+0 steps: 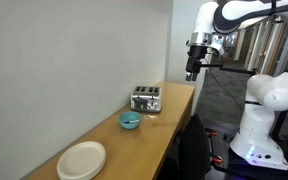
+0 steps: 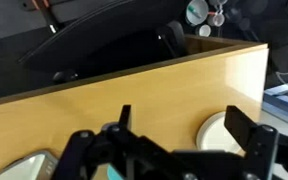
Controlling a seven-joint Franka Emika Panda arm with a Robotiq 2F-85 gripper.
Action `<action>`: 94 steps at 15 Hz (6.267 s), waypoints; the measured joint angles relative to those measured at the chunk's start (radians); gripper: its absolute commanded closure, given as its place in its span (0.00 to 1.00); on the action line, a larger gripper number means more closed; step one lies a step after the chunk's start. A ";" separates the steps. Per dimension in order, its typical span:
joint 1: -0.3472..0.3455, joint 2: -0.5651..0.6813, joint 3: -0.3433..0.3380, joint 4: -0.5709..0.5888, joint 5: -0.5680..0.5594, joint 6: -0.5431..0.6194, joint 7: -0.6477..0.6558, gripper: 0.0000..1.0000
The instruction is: Take the marker out of the bowl and put it on the table
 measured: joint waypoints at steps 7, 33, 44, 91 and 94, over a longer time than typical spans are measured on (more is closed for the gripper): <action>0.000 0.000 0.000 0.000 0.000 0.000 0.000 0.00; 0.014 0.965 0.016 0.581 -0.187 0.321 -0.430 0.00; -0.011 1.235 0.024 0.809 -0.239 0.329 -0.610 0.00; -0.222 1.981 0.227 1.487 -0.295 0.371 -1.183 0.97; -0.221 1.981 0.227 1.501 -0.295 0.361 -1.183 0.96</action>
